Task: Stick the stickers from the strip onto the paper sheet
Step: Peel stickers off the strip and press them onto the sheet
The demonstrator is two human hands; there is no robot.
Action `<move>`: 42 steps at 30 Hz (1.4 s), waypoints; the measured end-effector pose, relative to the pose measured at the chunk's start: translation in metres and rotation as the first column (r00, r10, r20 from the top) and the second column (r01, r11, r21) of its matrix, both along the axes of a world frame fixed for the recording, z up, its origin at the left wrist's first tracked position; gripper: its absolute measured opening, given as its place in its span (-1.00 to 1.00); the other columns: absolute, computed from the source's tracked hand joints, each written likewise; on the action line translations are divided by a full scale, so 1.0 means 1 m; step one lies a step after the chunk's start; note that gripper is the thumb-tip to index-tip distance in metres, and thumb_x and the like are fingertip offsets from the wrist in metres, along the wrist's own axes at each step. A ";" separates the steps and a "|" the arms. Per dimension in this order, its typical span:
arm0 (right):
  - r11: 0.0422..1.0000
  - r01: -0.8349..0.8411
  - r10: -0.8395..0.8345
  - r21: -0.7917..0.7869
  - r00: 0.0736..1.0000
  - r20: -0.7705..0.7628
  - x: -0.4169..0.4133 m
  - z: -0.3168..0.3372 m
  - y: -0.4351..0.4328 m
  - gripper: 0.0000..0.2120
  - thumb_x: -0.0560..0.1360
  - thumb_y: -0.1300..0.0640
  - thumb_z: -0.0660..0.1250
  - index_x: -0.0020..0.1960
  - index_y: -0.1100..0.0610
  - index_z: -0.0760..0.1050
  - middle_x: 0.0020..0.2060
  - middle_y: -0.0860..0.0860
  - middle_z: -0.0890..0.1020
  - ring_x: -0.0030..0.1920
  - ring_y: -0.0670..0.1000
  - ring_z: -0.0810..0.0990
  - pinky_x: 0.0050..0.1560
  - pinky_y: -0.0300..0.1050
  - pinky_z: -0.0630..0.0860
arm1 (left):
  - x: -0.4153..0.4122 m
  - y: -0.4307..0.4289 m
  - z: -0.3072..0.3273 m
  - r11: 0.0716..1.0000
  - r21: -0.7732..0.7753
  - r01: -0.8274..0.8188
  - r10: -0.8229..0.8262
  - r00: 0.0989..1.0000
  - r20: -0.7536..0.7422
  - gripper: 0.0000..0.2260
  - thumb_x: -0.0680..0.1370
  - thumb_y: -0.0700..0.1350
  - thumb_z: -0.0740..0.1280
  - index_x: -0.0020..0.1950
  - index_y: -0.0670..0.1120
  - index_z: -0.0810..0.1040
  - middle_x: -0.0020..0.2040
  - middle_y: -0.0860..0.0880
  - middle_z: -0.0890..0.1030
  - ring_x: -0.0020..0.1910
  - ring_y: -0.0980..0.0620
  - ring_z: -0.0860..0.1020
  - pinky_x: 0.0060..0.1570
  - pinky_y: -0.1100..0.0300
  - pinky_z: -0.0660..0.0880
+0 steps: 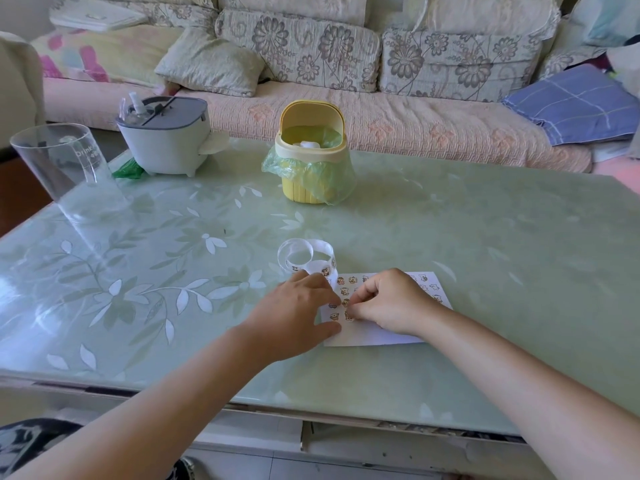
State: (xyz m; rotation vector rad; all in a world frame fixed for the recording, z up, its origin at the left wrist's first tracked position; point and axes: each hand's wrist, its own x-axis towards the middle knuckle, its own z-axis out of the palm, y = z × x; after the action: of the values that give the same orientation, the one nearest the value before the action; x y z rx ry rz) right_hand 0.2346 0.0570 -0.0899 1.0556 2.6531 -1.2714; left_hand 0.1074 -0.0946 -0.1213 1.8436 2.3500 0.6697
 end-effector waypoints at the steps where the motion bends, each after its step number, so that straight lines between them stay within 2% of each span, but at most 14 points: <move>1: 1.000 0.003 -0.003 0.007 1.000 0.006 -0.001 0.000 -0.001 -0.93 0.37 0.09 0.54 -0.27 -0.04 0.69 -0.37 -0.18 0.65 -0.32 -0.20 0.54 -0.24 -0.27 0.41 | 0.000 0.000 0.000 1.000 -0.002 0.001 -0.001 1.000 -0.002 -0.66 0.49 0.15 0.40 0.23 0.09 0.59 0.15 0.15 0.51 0.19 0.07 0.39 0.13 0.11 0.44; 4: 0.999 0.008 -0.010 0.040 0.999 0.037 -0.003 0.001 -0.002 -0.92 0.36 0.09 0.52 -0.29 -0.05 0.68 -0.35 -0.17 0.66 -0.29 -0.16 0.57 -0.23 -0.22 0.47 | 0.000 0.000 -0.001 1.000 0.012 0.002 -0.002 1.000 -0.005 -0.67 0.48 0.14 0.40 0.22 0.09 0.60 0.13 0.15 0.52 0.19 0.06 0.40 0.13 0.11 0.43; 9: 0.992 0.001 -0.015 0.128 0.994 0.109 -0.010 0.001 -0.006 -0.92 0.33 0.10 0.48 -0.31 -0.06 0.68 -0.26 -0.12 0.70 -0.12 -0.02 0.67 -0.07 -0.08 0.61 | 0.001 -0.002 -0.003 0.997 0.066 0.027 -0.027 1.000 0.003 -0.75 0.47 0.10 0.40 0.12 0.11 0.62 0.06 0.16 0.54 0.12 0.05 0.43 0.08 0.12 0.44; 12: 0.981 -0.003 -0.030 0.196 0.986 0.165 -0.013 0.004 -0.008 -0.94 0.32 0.05 0.50 -0.28 -0.10 0.66 -0.25 -0.18 0.67 -0.13 -0.07 0.64 -0.11 -0.12 0.59 | 0.005 -0.004 -0.005 0.995 0.092 0.048 -0.047 0.999 -0.018 -0.82 0.48 0.05 0.38 0.07 0.13 0.63 0.01 0.18 0.55 0.07 0.07 0.43 0.03 0.20 0.42; 16: 0.947 -0.015 -0.056 0.320 0.976 0.211 -0.014 0.010 -0.012 -0.92 0.33 -0.01 0.52 -0.23 -0.14 0.64 -0.26 -0.24 0.62 -0.15 -0.11 0.60 -0.27 -0.22 0.42 | 0.007 -0.008 -0.007 0.994 0.094 0.054 -0.053 0.999 -0.010 -0.84 0.51 0.02 0.38 0.08 0.13 0.63 0.01 0.18 0.56 0.10 0.10 0.44 -0.07 0.22 0.45; 19: 0.910 -0.030 -0.054 0.413 0.980 0.189 -0.009 0.010 -0.012 -0.87 0.37 -0.09 0.51 -0.15 -0.14 0.59 -0.22 -0.22 0.55 -0.10 -0.07 0.59 -0.23 -0.20 0.42 | 0.008 -0.010 -0.008 0.995 0.088 0.057 -0.055 0.998 -0.021 -0.83 0.53 0.01 0.36 0.11 0.12 0.62 0.02 0.16 0.55 0.12 0.11 0.43 -0.13 0.24 0.43; 23: 0.930 -0.053 0.018 0.365 0.995 0.097 0.004 0.004 -0.013 -0.86 0.48 -0.11 0.41 0.03 -0.17 0.60 -0.17 -0.20 0.53 -0.06 -0.06 0.56 -0.16 -0.16 0.43 | 0.012 -0.010 -0.009 0.994 0.083 0.077 -0.068 0.992 -0.102 -0.77 0.55 -0.01 0.29 0.20 0.11 0.58 0.06 0.12 0.54 0.10 0.05 0.45 -0.15 0.24 0.42; 26: 0.849 -0.208 0.197 0.486 0.978 0.075 0.018 -0.004 -0.014 -0.79 0.58 -0.05 0.27 0.17 -0.18 0.59 -0.09 -0.16 0.49 -0.01 -0.04 0.55 -0.05 -0.09 0.49 | 0.015 -0.011 -0.011 0.992 0.096 0.082 -0.065 0.983 -0.171 -0.71 0.53 -0.01 0.21 0.20 0.06 0.59 0.06 0.08 0.55 0.04 -0.01 0.50 -0.19 0.15 0.52; 28: 0.799 -0.298 0.295 0.522 0.951 0.091 0.028 -0.009 -0.015 -0.75 0.61 -0.03 0.21 0.22 -0.18 0.57 -0.06 -0.12 0.44 -0.03 -0.01 0.52 -0.06 -0.06 0.48 | 0.016 -0.011 -0.013 0.991 0.109 0.079 -0.058 0.980 -0.190 -0.72 0.53 -0.03 0.24 0.19 0.04 0.60 0.05 0.06 0.55 0.03 -0.02 0.51 -0.23 0.13 0.54; 30: 0.731 -0.349 0.352 0.586 0.929 0.115 0.037 -0.014 -0.017 -0.72 0.61 -0.03 0.15 0.21 -0.13 0.57 -0.02 -0.11 0.43 -0.03 0.02 0.50 -0.13 -0.07 0.43 | 0.018 -0.010 -0.013 0.990 0.116 0.077 -0.053 0.980 -0.193 -0.73 0.52 -0.07 0.29 0.20 0.04 0.60 0.06 0.06 0.55 0.04 -0.02 0.52 -0.26 0.13 0.56; 33: 0.633 -0.399 0.390 0.663 0.905 0.173 0.046 -0.016 -0.020 -0.65 0.57 -0.07 0.06 0.15 -0.03 0.56 0.04 -0.09 0.43 -0.01 0.04 0.49 -0.18 -0.07 0.38 | 0.020 -0.010 -0.012 0.990 0.127 0.065 -0.039 0.979 -0.201 -0.70 0.51 -0.06 0.25 0.20 0.08 0.61 0.05 0.06 0.56 0.03 -0.01 0.54 -0.35 0.10 0.58; 37: 0.605 -0.401 0.391 0.688 0.902 0.182 0.051 -0.016 -0.018 -0.66 0.52 -0.09 0.05 0.08 -0.04 0.55 0.07 -0.07 0.44 -0.02 0.06 0.50 -0.22 -0.05 0.46 | 0.020 -0.011 -0.012 0.989 0.128 0.074 -0.047 0.978 -0.203 -0.66 0.52 -0.01 0.13 0.17 0.10 0.62 0.04 0.06 0.57 0.02 -0.02 0.56 -0.39 0.09 0.58; 42: 0.612 -0.407 0.379 0.678 0.903 0.200 0.051 -0.017 -0.016 -0.53 0.50 -0.16 -0.04 0.18 -0.10 0.56 0.14 -0.08 0.42 0.06 0.03 0.48 -0.14 -0.03 0.53 | 0.014 -0.017 -0.009 0.984 0.106 0.144 -0.119 0.969 -0.217 -0.69 0.57 0.04 0.16 0.18 0.15 0.63 0.09 0.01 0.61 -0.01 -0.07 0.58 -0.35 0.12 0.57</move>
State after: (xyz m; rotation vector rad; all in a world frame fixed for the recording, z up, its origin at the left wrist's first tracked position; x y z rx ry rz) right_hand 0.2860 0.0407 -0.1070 0.4054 3.1489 -0.1041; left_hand 0.1216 -0.1119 -0.1307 2.2014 2.3271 0.6439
